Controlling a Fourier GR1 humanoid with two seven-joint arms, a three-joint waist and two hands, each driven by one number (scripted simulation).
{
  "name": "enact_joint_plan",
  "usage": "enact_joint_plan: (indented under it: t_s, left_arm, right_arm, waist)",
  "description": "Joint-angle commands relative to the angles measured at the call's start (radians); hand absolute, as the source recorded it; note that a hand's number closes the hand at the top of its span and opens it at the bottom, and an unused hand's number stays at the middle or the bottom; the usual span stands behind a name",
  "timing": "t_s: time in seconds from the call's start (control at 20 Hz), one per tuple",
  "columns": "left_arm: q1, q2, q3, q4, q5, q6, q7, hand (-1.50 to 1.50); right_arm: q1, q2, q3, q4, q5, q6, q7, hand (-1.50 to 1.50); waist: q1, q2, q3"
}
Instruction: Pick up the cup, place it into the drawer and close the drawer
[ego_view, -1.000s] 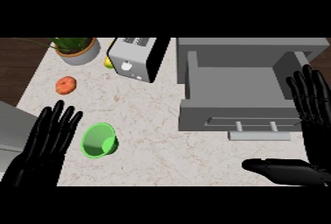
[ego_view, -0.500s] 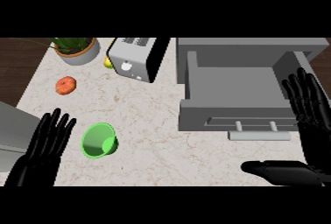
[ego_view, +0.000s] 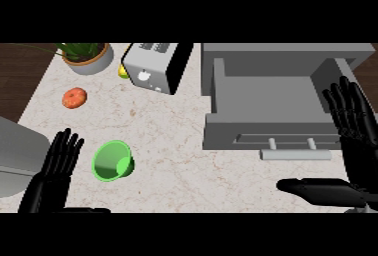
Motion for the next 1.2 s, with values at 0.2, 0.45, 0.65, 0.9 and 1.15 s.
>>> enact_joint_plan:
  t_s: [0.2, 0.45, 0.65, 0.9, 1.15]
  left_arm:
    - [-0.139, 0.019, 0.080, 0.419, -0.085, 0.008, -0.217, -1.50]
    - [-0.115, 0.062, 0.118, 0.521, -0.053, -0.073, -0.316, -1.50]
    - [-0.202, 0.027, 0.108, 0.662, -0.093, -0.025, -0.413, -1.50]
    - [-0.370, 0.055, 0.155, 1.007, -0.118, -0.042, -0.609, -1.50]
    - [-0.465, 0.136, 0.187, 1.232, -0.131, -0.088, -0.749, -1.50]
  right_arm:
    - [-0.019, 0.013, 0.007, 0.030, 0.017, 0.007, -0.027, -1.50]
    - [-0.064, -0.057, -0.111, 0.023, -0.098, 0.072, 0.042, -1.50]
    - [-0.130, -0.031, -0.085, 0.120, -0.051, 0.046, 0.018, -1.50]
    - [-0.017, 0.009, -0.037, 0.069, -0.005, 0.051, -0.041, -1.50]
    - [-0.053, 0.004, -0.052, 0.092, -0.010, 0.057, -0.030, -1.50]
  waist:
    - [-0.002, 0.002, 0.000]
    - [0.000, 0.000, 0.000]
    - [0.002, 0.001, 0.000]
    - [-0.006, 0.002, 0.000]
    - [-0.004, 0.002, 0.000]
